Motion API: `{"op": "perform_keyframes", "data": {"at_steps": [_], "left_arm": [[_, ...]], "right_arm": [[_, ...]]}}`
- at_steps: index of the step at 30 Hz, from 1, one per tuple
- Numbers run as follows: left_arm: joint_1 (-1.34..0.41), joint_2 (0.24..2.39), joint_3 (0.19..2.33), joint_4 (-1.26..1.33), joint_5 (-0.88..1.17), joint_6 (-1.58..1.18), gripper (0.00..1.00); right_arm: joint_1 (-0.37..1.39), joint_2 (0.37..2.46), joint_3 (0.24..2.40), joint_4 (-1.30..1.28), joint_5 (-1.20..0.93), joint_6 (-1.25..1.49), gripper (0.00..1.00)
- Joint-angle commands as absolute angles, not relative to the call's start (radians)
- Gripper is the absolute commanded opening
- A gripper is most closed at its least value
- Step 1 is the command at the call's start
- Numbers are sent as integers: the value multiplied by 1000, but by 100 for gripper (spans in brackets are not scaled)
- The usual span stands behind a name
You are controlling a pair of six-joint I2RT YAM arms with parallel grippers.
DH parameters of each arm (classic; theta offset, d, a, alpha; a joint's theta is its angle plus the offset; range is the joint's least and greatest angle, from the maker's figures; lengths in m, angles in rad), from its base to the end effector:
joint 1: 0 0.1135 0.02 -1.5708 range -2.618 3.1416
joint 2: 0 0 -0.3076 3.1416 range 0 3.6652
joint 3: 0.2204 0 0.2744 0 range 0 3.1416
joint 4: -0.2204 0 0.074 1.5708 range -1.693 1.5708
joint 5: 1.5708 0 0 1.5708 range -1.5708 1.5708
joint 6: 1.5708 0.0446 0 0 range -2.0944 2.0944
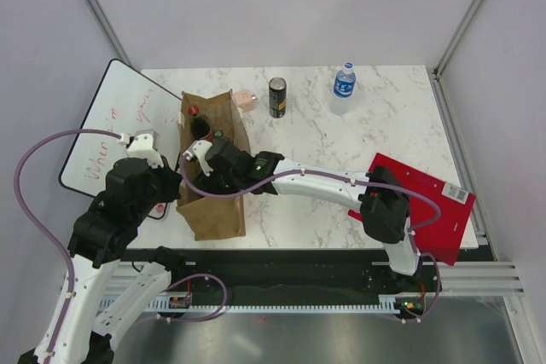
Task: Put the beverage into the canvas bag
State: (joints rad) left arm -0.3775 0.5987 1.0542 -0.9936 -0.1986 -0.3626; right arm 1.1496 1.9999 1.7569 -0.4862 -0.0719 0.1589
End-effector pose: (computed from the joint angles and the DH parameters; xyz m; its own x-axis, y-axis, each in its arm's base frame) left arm 0.0786 -0.0217 0.3982 -0.5178 -0.1688 -0.8387 0.0216 0.9775 -0.2100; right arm 0.2059 0.4673 0.3081 -0.4165 -0.5436 -0.7287 -0.8773 0.4506 0.1653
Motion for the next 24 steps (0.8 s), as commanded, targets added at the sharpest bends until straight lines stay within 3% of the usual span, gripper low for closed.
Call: {"op": "perform_keyframes", "data": {"at_steps": [1, 10, 18, 21, 22, 24], "left_arm": [[-379, 595, 1098, -971, -173, -374, 2], [-379, 586, 1103, -991, -164, -393, 2], [-379, 595, 1108, -989, -170, -385, 2], [-379, 592, 1101, -988, -175, -387, 2], [-379, 591, 1101, -988, -173, -388, 2], [-379, 584, 1097, -991, -172, -390, 2]], "right_arm": [[1164, 1988, 1700, -338, -29, 140, 1], [1186, 1907, 1585, -66, 28, 126, 0], [1186, 1907, 1503, 20, 14, 135, 0], [1186, 1914, 1491, 20, 18, 137, 14], [1186, 1914, 1490, 17, 28, 137, 25], [1187, 1904, 1493, 9, 49, 137, 36]]}}
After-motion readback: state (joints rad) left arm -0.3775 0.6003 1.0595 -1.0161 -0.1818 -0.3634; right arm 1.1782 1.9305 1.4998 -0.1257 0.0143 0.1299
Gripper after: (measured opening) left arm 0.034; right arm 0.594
